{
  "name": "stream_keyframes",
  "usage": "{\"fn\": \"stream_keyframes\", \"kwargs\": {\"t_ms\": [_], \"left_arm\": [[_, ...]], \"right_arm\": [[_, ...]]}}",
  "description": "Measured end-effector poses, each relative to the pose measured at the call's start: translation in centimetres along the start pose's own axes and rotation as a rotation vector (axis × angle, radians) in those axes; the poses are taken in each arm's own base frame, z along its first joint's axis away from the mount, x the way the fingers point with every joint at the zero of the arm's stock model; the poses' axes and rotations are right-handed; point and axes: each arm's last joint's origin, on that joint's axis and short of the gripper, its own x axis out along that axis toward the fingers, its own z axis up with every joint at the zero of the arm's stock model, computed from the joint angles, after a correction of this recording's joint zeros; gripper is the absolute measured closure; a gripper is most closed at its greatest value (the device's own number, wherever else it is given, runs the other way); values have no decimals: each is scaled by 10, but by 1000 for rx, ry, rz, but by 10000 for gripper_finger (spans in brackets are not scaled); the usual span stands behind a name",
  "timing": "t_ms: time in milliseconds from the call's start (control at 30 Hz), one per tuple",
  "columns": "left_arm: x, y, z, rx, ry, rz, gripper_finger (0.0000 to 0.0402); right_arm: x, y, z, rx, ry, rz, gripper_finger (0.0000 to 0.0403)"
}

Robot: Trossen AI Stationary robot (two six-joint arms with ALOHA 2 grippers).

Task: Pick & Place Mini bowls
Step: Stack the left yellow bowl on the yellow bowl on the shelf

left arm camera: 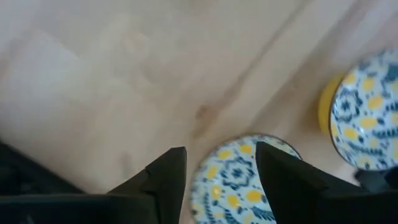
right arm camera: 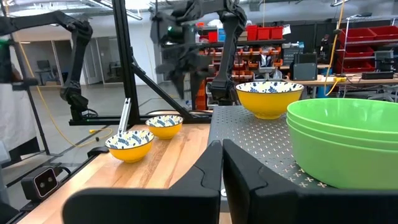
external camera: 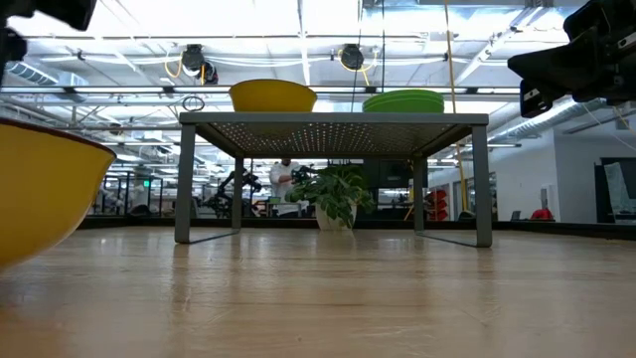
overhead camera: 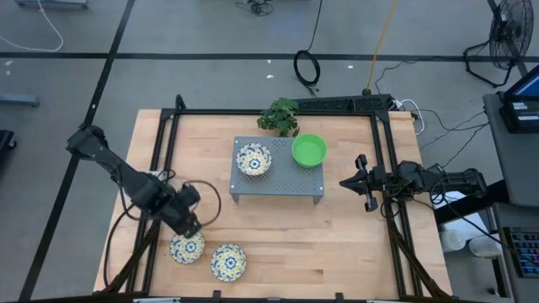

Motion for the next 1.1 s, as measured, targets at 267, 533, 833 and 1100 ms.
{"fn": "stream_keyframes", "kwargs": {"t_ms": [267, 533, 833, 1100], "left_arm": [[31, -1, -16, -42, 122, 12, 234], [42, 3, -36, -119, 160, 34, 254], [59, 13, -55, -79, 190, 67, 254], [81, 17, -61, -80, 195, -8, 257]], "right_arm": [[0, 0, 0, 0, 0, 0, 403], [0, 0, 0, 0, 0, 0, 403], [0, 0, 0, 0, 0, 0, 403], [0, 0, 0, 0, 0, 0, 403]]}}
